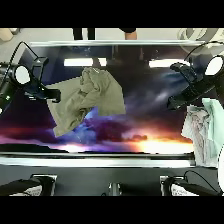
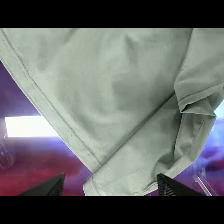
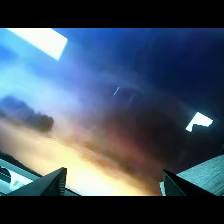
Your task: Fold the shirts.
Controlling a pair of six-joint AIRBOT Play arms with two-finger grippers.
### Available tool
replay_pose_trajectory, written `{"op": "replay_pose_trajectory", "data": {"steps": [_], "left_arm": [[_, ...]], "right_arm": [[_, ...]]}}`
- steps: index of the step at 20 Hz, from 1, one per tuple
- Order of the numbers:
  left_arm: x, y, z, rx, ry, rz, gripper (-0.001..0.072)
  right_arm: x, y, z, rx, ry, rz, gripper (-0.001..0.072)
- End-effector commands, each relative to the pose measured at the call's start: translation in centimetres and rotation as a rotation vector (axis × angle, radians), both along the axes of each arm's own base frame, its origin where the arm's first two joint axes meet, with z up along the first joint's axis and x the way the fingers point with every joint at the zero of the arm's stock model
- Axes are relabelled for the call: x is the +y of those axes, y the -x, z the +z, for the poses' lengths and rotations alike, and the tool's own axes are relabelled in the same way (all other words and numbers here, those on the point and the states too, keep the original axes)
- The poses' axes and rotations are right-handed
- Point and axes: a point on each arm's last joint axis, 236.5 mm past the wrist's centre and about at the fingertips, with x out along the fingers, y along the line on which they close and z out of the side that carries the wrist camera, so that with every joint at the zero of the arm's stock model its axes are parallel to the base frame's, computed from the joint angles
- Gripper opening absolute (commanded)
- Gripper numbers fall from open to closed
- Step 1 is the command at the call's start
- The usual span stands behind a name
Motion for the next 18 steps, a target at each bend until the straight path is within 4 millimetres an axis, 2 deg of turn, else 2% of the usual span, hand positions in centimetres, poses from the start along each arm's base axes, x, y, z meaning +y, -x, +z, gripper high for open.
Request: {"op": "replay_pose_trajectory", "data": {"steps": [1, 12, 16, 18], "left_arm": [[0.1, 0.0, 0.0, 0.001, -0.001, 0.001, 0.0720], [0.0, 0.0, 0.0, 0.001, -0.001, 0.001, 0.0720], [0.0, -0.1, 0.0, -0.005, 0.001, 0.001, 0.0720], [-0.4, -1.9, 0.5, -0.082, 0.022, 0.005, 0.0720]], "right_arm": [[0.0, 0.0, 0.0, 0.000, 0.000, -0.001, 0.0620], [0.0, 0.0, 0.0, -0.001, 0.000, 0.001, 0.0620], [-0.4, -4.4, 0.9, -0.193, 0.017, 0.004, 0.0620], [-0.5, -5.9, 1.4, -0.260, 0.020, -0.006, 0.0620]]}}
